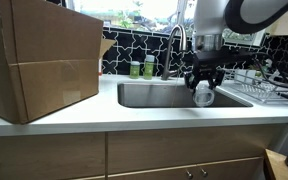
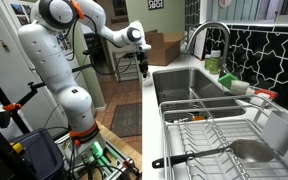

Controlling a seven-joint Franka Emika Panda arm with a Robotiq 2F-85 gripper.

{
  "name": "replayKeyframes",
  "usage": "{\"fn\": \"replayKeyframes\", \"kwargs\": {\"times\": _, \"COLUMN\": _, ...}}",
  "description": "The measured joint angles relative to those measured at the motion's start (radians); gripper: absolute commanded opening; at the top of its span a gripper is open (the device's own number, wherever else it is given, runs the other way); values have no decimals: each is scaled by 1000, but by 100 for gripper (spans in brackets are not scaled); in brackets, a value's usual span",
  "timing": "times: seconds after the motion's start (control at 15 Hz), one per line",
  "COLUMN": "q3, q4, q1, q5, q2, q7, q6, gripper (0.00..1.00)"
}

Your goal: Take the container out of the sink then empty it and place it upside down on the edge of the sink

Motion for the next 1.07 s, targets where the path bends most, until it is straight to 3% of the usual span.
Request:
{"fn": "replayKeyframes", "kwargs": {"times": 0.4, "q3": 51, "q4": -60, "q1": 5, "q5": -314, "q2": 0, "q7": 277, "q6": 37, "gripper": 37}}
{"fn": "replayKeyframes", "kwargs": {"times": 0.47, "q3": 57, "q4": -69, "q1": 8, "q5": -348, "q2": 2, "q7": 308, "q6": 37, "gripper": 62}}
{"fn": "replayKeyframes", "kwargs": {"times": 0.73, "q3": 63, "q4": -81, "q1": 21, "q5": -373, "q2": 6, "q7": 337, "q6": 37, "gripper": 62}}
{"fn": "replayKeyframes", "kwargs": {"times": 0.8, "q3": 63, "q4": -81, "q1": 21, "q5": -374, "q2": 5, "q7": 337, "q6": 37, "gripper": 37}}
{"fn": "replayKeyframes", "kwargs": {"times": 0.93, "q3": 64, "q4": -78, "q1": 21, "q5": -374, "q2": 7, "q7": 343, "q6": 21, "gripper": 37}}
{"fn": "replayKeyframes", "kwargs": {"times": 1.07, "q3": 72, "q4": -63, "q1": 26, "q5": -391, "q2": 20, "q7": 404, "q6": -77, "gripper": 37}}
